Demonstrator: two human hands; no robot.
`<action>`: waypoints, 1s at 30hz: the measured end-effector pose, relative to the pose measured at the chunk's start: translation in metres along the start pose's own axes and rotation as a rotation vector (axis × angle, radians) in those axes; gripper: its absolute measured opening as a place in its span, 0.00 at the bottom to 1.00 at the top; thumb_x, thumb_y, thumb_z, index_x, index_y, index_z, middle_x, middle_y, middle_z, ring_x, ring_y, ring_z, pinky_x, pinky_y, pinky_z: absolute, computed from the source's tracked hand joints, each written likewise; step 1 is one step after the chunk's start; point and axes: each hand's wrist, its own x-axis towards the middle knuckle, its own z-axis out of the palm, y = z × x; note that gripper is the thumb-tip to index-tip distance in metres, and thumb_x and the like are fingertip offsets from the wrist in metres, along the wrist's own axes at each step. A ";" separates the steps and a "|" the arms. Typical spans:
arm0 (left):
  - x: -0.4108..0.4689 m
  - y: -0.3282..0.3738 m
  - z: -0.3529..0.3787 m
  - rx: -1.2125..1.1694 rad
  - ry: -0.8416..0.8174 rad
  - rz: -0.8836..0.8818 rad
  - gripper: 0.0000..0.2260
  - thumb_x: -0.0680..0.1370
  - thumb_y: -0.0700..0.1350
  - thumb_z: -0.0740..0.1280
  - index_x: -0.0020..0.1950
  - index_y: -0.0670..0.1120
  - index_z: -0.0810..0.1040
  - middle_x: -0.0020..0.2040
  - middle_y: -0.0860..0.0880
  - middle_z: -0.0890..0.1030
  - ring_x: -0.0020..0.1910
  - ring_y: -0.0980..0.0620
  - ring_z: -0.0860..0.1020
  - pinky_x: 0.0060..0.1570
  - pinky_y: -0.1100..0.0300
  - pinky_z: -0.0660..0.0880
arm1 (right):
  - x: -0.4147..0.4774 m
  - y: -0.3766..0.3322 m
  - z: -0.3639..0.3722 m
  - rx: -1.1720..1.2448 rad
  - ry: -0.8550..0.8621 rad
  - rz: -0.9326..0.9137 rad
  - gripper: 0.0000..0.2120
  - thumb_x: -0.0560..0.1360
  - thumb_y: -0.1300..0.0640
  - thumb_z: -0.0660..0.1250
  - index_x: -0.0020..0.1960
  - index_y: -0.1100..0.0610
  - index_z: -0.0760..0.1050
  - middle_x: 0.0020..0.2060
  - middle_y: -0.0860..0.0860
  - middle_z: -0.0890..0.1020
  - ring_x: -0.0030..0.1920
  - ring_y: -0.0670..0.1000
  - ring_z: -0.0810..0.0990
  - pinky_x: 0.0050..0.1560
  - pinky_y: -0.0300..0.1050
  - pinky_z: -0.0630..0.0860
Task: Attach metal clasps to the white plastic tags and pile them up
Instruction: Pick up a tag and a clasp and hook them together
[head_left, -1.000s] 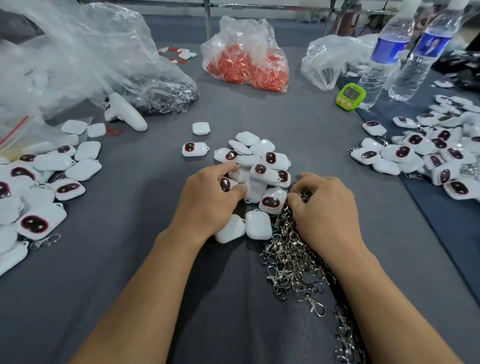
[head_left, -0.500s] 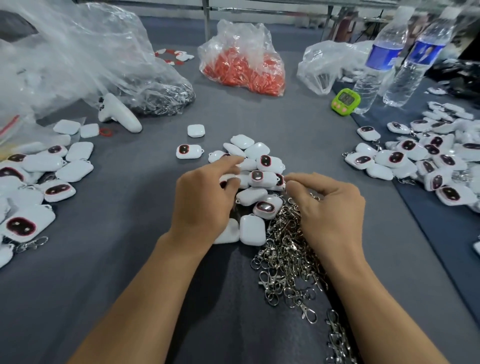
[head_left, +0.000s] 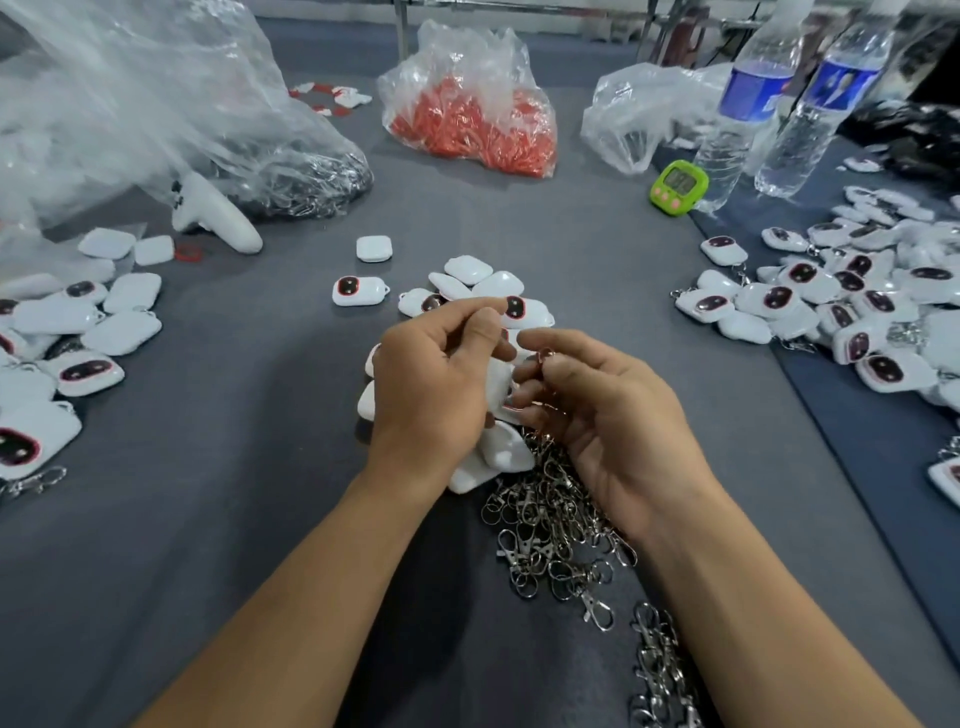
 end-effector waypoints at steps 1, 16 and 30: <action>-0.001 0.000 0.001 -0.017 -0.008 -0.029 0.08 0.81 0.46 0.67 0.48 0.57 0.84 0.38 0.57 0.85 0.39 0.61 0.83 0.40 0.59 0.79 | 0.001 0.000 -0.002 0.023 -0.021 0.011 0.16 0.74 0.74 0.63 0.50 0.60 0.85 0.39 0.57 0.83 0.36 0.50 0.82 0.41 0.44 0.83; 0.006 -0.003 -0.006 -0.143 -0.063 -0.152 0.17 0.64 0.37 0.66 0.43 0.56 0.88 0.43 0.55 0.87 0.41 0.56 0.84 0.40 0.62 0.80 | 0.004 0.005 0.005 -0.336 0.137 -0.053 0.10 0.77 0.71 0.65 0.43 0.60 0.82 0.32 0.57 0.82 0.26 0.49 0.74 0.26 0.39 0.70; -0.006 0.000 -0.001 0.161 -0.160 0.212 0.08 0.70 0.41 0.80 0.43 0.53 0.88 0.30 0.50 0.79 0.29 0.54 0.74 0.30 0.65 0.70 | -0.007 -0.005 -0.014 -1.177 0.264 -0.408 0.10 0.74 0.60 0.71 0.42 0.47 0.86 0.27 0.46 0.77 0.28 0.48 0.70 0.29 0.34 0.67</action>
